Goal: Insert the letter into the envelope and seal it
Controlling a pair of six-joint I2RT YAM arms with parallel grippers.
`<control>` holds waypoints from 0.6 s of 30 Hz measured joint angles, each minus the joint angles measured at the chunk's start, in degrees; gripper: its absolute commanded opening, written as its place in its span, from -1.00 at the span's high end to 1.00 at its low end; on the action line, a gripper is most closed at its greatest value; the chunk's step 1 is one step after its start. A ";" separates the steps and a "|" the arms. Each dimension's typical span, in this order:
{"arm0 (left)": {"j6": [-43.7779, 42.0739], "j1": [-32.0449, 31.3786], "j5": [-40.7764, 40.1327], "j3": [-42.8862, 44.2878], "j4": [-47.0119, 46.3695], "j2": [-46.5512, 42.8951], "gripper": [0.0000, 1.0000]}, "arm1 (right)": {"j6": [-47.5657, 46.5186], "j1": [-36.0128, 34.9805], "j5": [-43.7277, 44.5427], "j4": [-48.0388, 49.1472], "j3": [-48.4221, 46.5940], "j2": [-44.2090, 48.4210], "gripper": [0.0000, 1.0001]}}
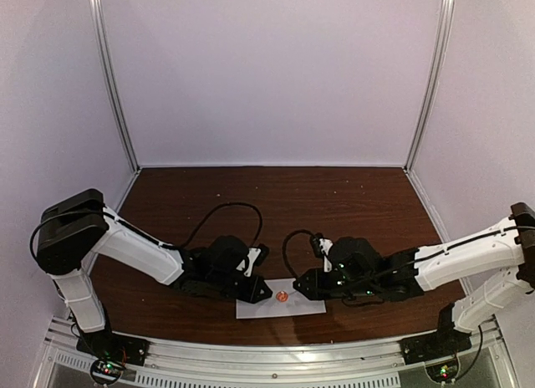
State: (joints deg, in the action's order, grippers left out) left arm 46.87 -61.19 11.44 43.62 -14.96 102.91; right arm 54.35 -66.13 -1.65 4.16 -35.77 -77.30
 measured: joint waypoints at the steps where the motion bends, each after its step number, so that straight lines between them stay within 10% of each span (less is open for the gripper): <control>1: -0.04 0.00 -0.04 0.00 0.00 0.04 0.85 | -0.02 -0.42 -0.46 0.48 -0.37 -1.84 0.66; 18: -0.13 -0.04 -0.90 0.02 0.04 0.22 0.85 | -0.35 -1.14 -5.81 10.32 -4.37 -16.72 1.00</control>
State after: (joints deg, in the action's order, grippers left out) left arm 46.74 -61.23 10.55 43.64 -14.92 103.13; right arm 54.00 -67.26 -7.46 14.48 -40.14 -94.02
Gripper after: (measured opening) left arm 0.074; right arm 0.003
